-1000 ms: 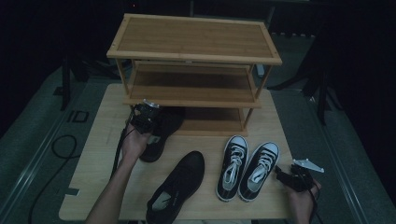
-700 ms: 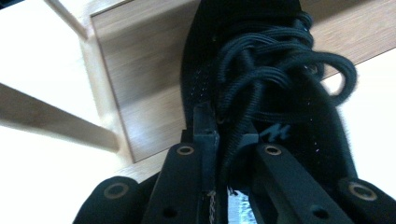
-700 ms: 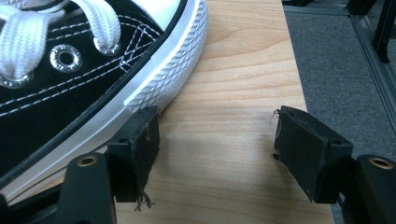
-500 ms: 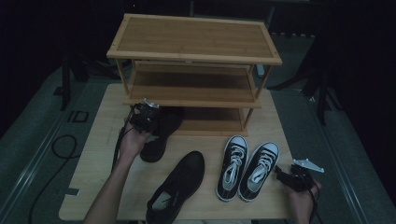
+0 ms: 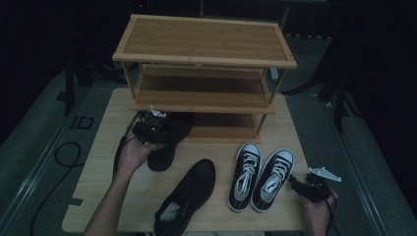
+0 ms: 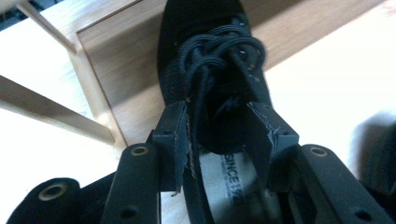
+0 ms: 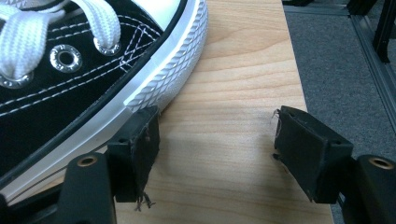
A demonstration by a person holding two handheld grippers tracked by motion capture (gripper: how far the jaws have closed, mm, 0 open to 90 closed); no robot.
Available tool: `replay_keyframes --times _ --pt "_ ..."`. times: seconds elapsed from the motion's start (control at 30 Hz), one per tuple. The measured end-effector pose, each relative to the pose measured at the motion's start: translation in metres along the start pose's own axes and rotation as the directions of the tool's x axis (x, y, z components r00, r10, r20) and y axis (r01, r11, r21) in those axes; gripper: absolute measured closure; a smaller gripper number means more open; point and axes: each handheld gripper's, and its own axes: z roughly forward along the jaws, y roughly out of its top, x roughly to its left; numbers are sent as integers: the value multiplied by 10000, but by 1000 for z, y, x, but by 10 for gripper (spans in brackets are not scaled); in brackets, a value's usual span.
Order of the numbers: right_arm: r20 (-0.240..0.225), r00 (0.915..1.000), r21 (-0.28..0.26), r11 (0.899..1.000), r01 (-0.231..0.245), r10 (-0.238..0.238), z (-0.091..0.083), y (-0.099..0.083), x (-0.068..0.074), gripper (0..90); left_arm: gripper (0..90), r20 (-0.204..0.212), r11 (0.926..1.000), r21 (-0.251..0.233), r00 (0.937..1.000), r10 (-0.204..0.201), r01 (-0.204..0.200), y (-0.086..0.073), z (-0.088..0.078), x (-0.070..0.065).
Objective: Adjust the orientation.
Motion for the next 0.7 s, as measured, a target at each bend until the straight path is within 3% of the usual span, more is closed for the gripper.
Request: replay_keyframes --times 0.23,0.37,0.53,0.7 --pt "-1 10000 -2 10000 -2 2 0 0 0 304 577 221 9995 -283 9997 -123 129 -4 -19 2" --pt "1 10000 -2 10000 -3 3 0 0 0 304 568 157 9996 -242 9998 116 -112 -7 -26 -2" --pt "2 10000 -2 10000 -4 4 0 0 0 304 568 121 9983 -522 9995 285 -278 -12 -41 -7" --pt "0 10000 -1 10000 -7 7 0 0 0 303 561 31 9983 -403 9991 414 -413 -19 -48 -10"
